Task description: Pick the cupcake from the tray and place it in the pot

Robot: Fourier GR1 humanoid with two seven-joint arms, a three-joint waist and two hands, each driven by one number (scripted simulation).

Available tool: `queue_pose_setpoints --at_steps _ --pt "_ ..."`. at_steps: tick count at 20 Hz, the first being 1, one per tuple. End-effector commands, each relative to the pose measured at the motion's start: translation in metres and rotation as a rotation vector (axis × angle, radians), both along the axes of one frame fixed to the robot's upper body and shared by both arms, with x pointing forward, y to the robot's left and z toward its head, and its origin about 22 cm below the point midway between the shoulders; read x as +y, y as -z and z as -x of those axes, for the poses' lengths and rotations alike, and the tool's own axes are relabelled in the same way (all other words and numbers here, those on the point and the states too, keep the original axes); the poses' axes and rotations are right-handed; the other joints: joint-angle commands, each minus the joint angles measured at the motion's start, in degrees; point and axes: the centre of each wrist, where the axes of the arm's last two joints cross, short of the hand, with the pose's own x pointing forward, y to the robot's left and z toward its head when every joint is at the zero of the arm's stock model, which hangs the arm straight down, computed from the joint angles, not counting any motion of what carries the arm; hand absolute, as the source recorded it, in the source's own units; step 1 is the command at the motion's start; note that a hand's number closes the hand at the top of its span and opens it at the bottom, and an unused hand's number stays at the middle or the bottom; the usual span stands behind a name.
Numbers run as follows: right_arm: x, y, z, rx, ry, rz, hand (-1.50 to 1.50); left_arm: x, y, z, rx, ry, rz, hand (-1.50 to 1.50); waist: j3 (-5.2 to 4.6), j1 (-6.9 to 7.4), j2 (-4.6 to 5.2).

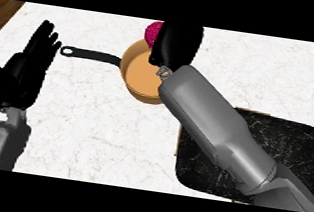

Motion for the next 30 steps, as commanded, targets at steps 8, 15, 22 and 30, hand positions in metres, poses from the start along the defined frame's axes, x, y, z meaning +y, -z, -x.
queue_pose_setpoints --at_steps 8,15,22,30 --pt "-0.022 0.021 -0.008 -0.03 -0.066 -0.481 -1.5 -0.006 0.0 -0.008 -0.006 0.009 0.01 0.0 0.1 0.84 0.79" --pt "-0.024 0.009 -0.006 -0.249 -0.086 -0.714 -1.5 0.006 0.004 0.001 -0.001 -0.002 0.011 0.0 0.08 0.25 0.16" --pt "-0.048 0.011 0.009 -0.259 -0.156 -0.844 -1.5 0.025 0.006 0.013 0.009 -0.061 -0.003 0.0 0.07 -3.53 -0.83" --pt "-0.109 0.027 0.046 -0.218 -0.196 -0.848 -1.5 0.02 0.008 0.012 0.02 -0.075 0.003 0.0 0.06 -4.1 -0.91"
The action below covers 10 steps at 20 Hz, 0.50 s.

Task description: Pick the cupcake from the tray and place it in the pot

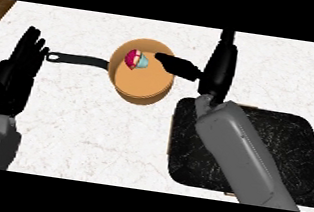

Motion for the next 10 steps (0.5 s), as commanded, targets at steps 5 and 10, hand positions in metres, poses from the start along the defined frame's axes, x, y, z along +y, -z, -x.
queue_pose_setpoints --at_steps 5,10 --pt "-0.058 -0.01 0.042 0.007 -0.036 0.014 -1.5 0.01 0.007 0.006 -0.003 0.004 0.005 0.0 -0.02 -0.22 -0.02" --pt "-0.064 0.005 0.06 0.003 -0.037 0.011 -1.5 -0.013 -0.012 -0.004 -0.012 -0.005 0.011 0.0 -0.01 -0.09 0.06"
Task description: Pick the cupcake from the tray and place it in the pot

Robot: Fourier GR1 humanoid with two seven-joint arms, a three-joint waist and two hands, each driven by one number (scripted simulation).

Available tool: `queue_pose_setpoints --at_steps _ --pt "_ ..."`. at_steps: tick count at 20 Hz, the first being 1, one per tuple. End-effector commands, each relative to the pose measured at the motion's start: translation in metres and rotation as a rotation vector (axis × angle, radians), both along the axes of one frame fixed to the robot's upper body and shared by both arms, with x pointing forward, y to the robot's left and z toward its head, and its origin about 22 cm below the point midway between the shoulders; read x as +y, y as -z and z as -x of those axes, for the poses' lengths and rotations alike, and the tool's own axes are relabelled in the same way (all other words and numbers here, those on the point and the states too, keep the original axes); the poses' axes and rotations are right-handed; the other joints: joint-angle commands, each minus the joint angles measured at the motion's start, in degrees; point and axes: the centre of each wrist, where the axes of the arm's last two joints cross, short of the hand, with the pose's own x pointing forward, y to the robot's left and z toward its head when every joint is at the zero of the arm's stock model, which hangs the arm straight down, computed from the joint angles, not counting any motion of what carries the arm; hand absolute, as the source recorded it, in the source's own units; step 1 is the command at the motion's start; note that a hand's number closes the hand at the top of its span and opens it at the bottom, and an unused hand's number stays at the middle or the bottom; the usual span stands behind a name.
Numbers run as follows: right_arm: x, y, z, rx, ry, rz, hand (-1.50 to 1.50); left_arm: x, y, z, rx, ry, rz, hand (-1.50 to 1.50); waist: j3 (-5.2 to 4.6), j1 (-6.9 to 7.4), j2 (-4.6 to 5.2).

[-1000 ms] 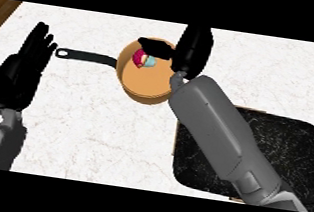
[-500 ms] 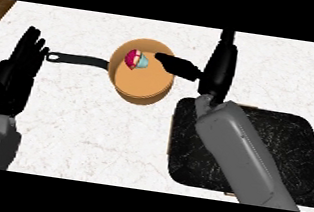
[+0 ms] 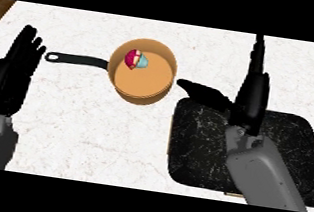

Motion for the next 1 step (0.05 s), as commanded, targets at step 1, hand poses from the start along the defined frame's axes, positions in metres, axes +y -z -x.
queue_pose_setpoints --at_steps 1 --pt "-0.0024 -0.0087 0.0055 0.016 0.004 -0.003 -1.5 0.0058 0.0029 0.0196 -0.003 -0.001 0.001 0.0 -0.01 0.35 0.02"
